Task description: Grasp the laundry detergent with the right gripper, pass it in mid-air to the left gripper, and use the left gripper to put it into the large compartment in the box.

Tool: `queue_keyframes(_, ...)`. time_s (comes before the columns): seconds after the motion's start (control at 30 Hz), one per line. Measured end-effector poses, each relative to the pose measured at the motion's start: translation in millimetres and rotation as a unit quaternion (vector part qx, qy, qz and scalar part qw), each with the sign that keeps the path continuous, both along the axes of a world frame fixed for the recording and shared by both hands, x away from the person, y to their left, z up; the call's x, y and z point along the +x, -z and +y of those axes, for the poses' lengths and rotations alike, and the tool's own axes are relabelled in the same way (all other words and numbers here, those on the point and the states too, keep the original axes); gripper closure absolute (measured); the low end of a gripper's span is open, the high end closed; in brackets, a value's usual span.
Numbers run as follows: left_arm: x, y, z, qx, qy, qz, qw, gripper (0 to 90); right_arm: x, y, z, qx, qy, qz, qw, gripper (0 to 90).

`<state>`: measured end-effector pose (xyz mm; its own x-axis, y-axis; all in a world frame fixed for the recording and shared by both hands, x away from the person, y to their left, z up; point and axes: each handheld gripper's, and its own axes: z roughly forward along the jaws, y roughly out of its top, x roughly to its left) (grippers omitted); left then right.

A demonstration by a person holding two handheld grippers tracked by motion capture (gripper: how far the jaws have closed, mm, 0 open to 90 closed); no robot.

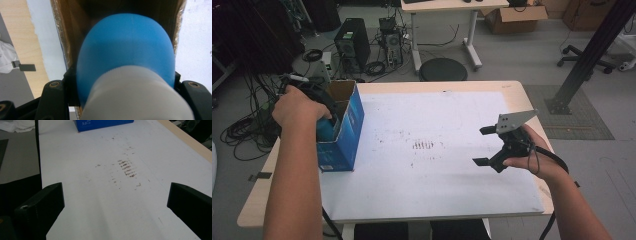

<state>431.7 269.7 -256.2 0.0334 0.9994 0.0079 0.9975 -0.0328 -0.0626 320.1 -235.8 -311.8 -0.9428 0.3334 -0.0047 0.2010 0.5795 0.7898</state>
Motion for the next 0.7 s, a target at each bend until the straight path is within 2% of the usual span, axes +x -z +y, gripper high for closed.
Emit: queue_keyframes(0.7,1.2,25.7,-0.4,0.009,0.002,0.009,0.9999,38.4,1.0,4.8,2.6,-0.001,-0.001,0.006,1.0000,1.1)
